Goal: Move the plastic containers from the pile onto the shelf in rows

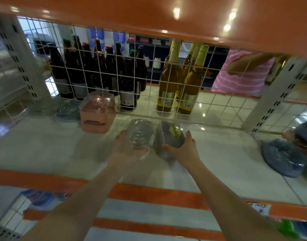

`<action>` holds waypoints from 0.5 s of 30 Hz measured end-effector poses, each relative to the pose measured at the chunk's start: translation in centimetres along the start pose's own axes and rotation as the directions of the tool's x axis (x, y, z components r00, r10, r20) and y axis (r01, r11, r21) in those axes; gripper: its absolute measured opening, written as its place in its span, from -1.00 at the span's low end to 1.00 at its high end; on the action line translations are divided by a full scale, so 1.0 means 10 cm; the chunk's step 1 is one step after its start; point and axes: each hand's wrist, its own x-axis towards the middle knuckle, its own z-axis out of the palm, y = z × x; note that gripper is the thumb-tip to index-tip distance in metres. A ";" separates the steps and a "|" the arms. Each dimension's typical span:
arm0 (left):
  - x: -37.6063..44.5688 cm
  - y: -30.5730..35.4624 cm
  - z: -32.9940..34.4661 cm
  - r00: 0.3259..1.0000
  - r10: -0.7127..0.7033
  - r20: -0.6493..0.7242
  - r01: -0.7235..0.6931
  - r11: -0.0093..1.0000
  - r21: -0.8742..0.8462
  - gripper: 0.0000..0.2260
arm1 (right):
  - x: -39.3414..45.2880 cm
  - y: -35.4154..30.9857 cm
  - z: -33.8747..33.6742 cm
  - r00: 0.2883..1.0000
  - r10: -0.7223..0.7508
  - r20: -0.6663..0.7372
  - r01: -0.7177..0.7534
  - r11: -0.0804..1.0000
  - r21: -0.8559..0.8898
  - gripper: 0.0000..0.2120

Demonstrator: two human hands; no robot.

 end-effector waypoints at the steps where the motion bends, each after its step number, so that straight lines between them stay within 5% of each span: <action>1: -0.02 -0.02 -0.05 1.000 0.019 -0.018 -0.019 1.000 -0.019 -0.25 | -0.01 -0.03 0.02 1.000 -0.023 -0.002 0.023 0.999 0.023 -0.01; 5: -0.18 -0.08 -0.24 0.977 0.103 -0.185 -0.118 0.991 -0.070 -0.12 | -0.05 -0.18 0.14 0.996 -0.094 -0.014 0.094 0.993 0.064 -0.09; 11: -0.34 -0.33 -0.54 0.949 0.011 -0.315 -0.062 0.987 -0.151 -0.27 | -0.12 -0.29 0.39 0.984 -0.170 0.044 0.165 0.981 0.101 0.16; 15: -0.51 -0.47 -0.74 0.923 -0.013 -0.384 -0.063 0.981 -0.185 -0.29 | -0.18 -0.38 0.55 0.981 -0.170 0.096 0.166 0.985 0.041 -0.03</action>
